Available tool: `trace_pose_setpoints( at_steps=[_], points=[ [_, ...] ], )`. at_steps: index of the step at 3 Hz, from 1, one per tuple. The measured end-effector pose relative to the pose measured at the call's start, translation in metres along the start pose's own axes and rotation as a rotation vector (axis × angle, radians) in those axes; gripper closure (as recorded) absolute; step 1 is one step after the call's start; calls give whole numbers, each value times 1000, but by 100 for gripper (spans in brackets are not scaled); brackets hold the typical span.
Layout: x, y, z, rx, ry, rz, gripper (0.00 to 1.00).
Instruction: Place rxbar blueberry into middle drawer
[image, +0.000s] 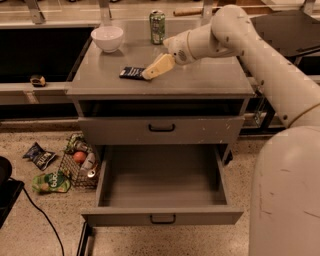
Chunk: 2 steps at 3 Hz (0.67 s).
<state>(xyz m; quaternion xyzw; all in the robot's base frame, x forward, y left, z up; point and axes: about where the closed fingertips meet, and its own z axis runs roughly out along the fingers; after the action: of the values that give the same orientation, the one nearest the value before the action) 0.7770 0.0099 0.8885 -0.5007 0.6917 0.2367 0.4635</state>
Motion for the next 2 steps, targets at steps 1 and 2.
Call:
trace_pose_setpoints(
  at_steps=[1, 2],
  points=[
    [1, 1, 1, -3, -1, 3, 0],
    [5, 2, 12, 11, -13, 24, 0]
  ],
)
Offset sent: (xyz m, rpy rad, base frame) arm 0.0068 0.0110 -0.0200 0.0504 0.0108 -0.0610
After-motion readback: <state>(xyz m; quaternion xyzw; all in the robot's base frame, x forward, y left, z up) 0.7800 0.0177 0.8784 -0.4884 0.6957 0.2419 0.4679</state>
